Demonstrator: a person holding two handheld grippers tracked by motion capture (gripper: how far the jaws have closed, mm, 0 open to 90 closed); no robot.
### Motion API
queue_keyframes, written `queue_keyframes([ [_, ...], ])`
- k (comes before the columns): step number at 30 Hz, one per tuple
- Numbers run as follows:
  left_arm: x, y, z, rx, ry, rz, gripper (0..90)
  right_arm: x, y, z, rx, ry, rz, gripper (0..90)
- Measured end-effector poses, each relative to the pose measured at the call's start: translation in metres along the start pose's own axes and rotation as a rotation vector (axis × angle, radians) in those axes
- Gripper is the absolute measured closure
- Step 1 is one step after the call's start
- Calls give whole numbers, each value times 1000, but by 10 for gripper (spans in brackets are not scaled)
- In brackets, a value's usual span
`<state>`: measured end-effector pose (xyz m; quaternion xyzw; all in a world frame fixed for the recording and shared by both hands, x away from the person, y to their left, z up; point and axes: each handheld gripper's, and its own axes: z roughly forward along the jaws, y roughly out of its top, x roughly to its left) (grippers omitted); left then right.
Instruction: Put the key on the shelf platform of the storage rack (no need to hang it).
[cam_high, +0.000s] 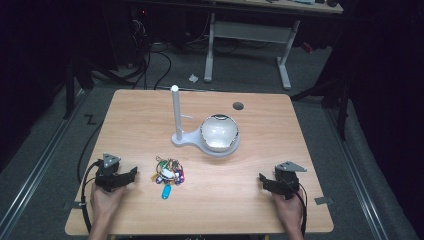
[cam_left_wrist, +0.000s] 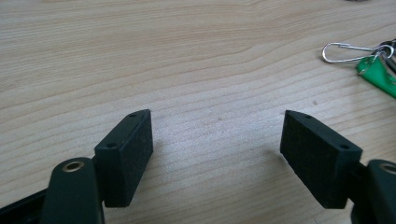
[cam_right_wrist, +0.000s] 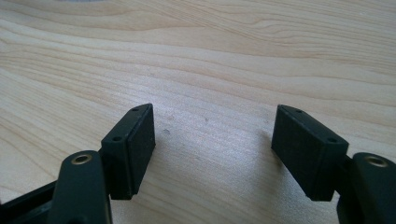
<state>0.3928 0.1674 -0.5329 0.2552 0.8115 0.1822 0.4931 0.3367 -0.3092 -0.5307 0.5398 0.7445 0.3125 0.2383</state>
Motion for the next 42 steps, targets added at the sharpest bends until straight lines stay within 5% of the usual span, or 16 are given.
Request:
queue_keyframes([
  [15, -3, -1, -13, 35, -42, 11, 276, 0, 0, 0, 0, 0, 0, 304],
  [42, -38, -22, -38, 131, -101, 52, 274, 0, 0, 0, 0, 0, 0, 305],
])
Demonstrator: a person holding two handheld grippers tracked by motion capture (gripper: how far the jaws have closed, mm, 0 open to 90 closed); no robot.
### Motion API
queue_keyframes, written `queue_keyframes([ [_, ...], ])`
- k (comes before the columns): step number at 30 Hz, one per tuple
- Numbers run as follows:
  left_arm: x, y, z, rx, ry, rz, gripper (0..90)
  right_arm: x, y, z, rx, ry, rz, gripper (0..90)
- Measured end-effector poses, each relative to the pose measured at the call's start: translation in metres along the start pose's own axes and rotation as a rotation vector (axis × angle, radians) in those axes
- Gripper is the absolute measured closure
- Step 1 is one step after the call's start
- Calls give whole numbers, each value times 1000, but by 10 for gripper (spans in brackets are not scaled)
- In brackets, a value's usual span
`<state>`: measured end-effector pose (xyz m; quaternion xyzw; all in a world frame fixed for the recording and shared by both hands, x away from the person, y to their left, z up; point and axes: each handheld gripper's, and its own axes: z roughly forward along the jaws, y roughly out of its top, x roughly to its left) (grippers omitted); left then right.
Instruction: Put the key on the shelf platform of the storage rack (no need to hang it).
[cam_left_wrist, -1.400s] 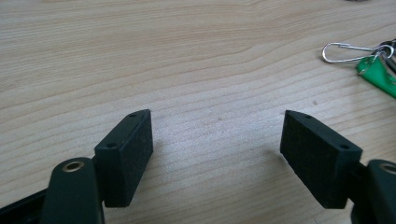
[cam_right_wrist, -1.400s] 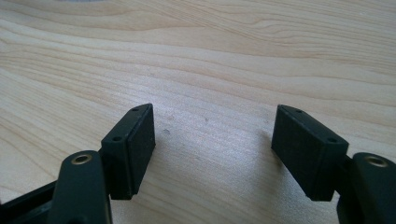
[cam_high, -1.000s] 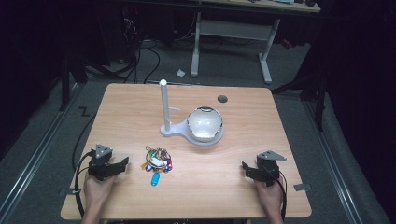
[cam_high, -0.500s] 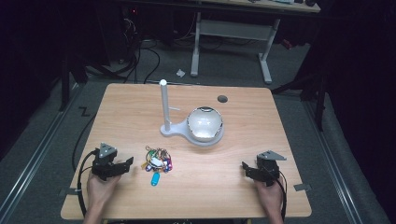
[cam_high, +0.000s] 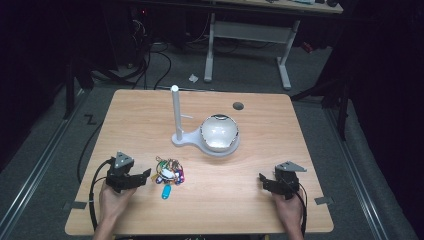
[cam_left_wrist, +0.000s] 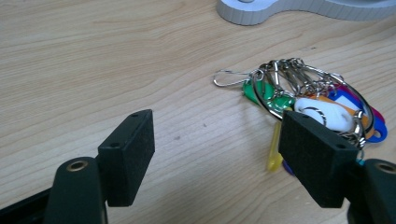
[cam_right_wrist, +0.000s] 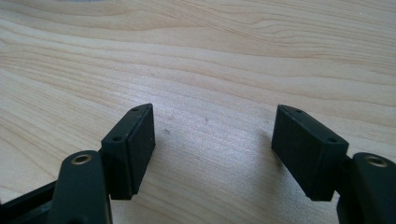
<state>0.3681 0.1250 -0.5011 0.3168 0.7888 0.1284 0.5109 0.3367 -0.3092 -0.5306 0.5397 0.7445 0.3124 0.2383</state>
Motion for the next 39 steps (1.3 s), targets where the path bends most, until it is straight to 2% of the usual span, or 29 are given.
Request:
queue_keyframes([
  [2, -2, -1, -1, 10, -9, 13, 275, 0, 0, 0, 0, 0, 0, 304],
  [3, -4, -2, -1, 15, -7, 6, 276, 0, 0, 0, 0, 0, 0, 304],
  [12, -19, -10, -7, 50, -33, 29, 306, 0, 0, 0, 0, 0, 0, 304],
  [25, -33, -25, -6, 77, -52, 94, 311, 0, 0, 0, 0, 0, 0, 305],
  [26, -35, -27, -6, 80, -49, 80, 311, 0, 0, 0, 0, 0, 0, 305],
  [30, -38, -32, -3, 92, -55, 104, 320, 0, 0, 0, 0, 0, 0, 304],
  [32, -41, -36, -1, 98, -50, 102, 324, 0, 0, 0, 0, 0, 0, 304],
  [33, -42, -37, 0, 101, -53, 115, 324, 0, 0, 0, 0, 0, 0, 304],
  [35, -44, -39, 3, 102, -42, 108, 331, 0, 0, 0, 0, 0, 0, 305],
  [39, -46, -44, 9, 113, -32, 126, 343, 0, 0, 0, 0, 0, 0, 304],
])
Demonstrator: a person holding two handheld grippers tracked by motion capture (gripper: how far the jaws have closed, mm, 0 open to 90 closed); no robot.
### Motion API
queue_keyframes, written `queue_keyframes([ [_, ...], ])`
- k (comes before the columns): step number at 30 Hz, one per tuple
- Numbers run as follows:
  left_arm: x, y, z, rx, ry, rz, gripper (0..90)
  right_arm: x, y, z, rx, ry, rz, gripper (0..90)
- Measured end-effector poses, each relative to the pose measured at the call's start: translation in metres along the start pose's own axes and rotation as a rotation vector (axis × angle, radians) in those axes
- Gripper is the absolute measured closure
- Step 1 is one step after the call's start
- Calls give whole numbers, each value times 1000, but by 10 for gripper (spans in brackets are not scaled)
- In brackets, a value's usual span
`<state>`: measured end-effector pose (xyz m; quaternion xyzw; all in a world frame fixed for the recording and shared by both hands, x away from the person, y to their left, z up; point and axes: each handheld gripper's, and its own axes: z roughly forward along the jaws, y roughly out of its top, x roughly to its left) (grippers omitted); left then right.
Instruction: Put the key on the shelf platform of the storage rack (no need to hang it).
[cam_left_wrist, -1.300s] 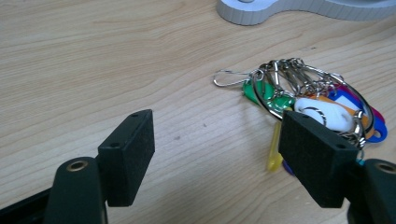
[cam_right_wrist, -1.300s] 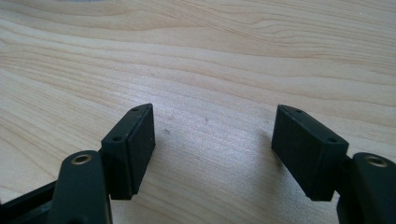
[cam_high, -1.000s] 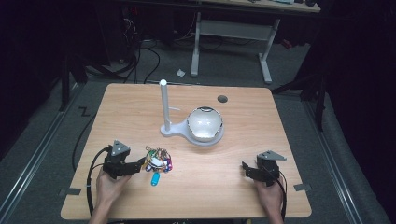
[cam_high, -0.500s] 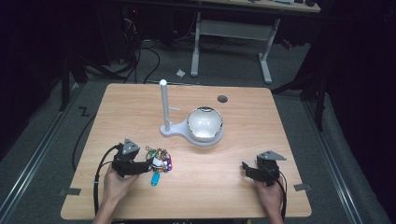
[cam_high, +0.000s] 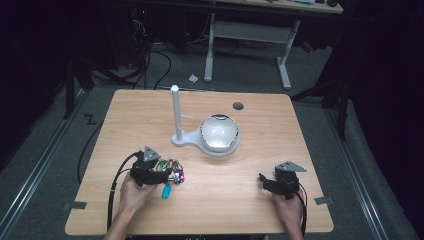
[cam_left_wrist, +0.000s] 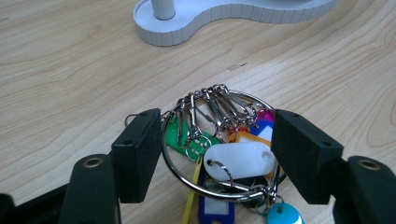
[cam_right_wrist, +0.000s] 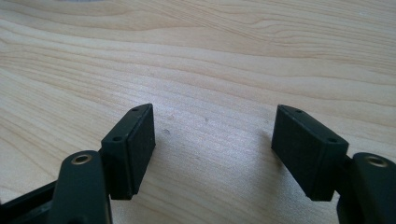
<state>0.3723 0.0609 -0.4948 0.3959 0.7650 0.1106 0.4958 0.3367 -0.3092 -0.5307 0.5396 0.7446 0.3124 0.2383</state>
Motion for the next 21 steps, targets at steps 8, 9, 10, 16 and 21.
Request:
queue_keyframes([
  [8, -6, -5, 13, 10, 19, -7, 364, 0, 0, 0, 0, 0, 0, 304],
  [9, -5, -6, 15, 12, 23, -3, 368, 0, 0, 0, 0, 0, 1, 304],
  [10, -5, -7, 18, 12, 32, -4, 375, 0, 0, 0, 0, 0, 1, 304],
  [16, -3, -12, 28, 13, 52, 15, 395, 0, 0, 0, 0, 0, 0, 304],
  [21, -2, -16, 35, 11, 57, 31, 426, 0, 0, 0, 0, 0, 0, 304],
])
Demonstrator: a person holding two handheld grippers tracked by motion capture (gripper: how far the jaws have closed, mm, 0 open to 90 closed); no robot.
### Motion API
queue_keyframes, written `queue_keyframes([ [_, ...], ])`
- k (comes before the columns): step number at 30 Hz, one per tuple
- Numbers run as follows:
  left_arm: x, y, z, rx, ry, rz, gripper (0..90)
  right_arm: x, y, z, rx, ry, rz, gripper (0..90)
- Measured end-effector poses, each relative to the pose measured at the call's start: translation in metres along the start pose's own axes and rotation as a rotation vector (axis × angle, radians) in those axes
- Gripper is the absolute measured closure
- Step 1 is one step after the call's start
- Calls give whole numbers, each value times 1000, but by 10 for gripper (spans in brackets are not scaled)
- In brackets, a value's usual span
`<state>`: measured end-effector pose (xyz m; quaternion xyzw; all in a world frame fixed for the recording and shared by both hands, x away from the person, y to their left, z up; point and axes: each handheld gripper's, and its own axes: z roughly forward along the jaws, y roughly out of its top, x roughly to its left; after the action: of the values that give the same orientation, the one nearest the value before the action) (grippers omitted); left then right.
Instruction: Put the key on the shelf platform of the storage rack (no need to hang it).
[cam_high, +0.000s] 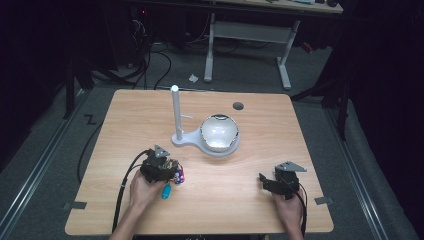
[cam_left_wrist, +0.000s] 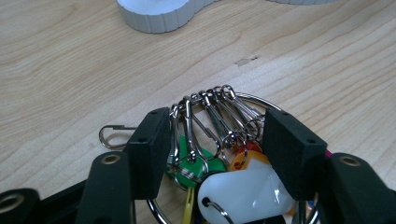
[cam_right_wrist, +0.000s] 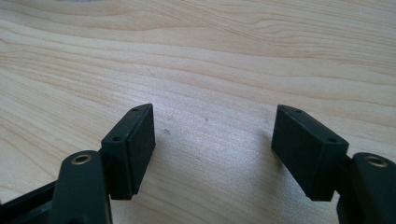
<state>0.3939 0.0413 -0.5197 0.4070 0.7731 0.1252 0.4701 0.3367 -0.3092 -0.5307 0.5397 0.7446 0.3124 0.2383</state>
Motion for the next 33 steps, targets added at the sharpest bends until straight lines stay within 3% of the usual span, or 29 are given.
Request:
queue_keyframes([
  [1, -1, 1, 0, 3, 7, -24, 437, 0, 0, 0, 0, 0, 0, 304],
  [3, -2, 1, 2, -2, 4, -26, 456, 0, 0, 0, 0, 0, 0, 305],
  [10, -2, 1, 7, -36, 15, -2, 571, 0, 0, 0, 0, 0, 0, 304],
  [16, -1, -4, 5, -38, 31, 31, 593, 0, 0, 0, 0, 0, 0, 304],
  [23, -2, 1, 12, -58, 32, 10, 635, 0, 0, 0, 0, 0, 0, 304],
  [25, -3, 1, 15, -62, 39, 26, 625, 0, 0, 0, 0, 0, 0, 304],
  [28, -4, -5, 14, -51, 42, 82, 625, 0, 0, 0, 0, 0, 0, 304],
  [33, -4, -5, 13, -46, 39, 89, 682, 0, 0, 0, 0, 0, 0, 304],
])
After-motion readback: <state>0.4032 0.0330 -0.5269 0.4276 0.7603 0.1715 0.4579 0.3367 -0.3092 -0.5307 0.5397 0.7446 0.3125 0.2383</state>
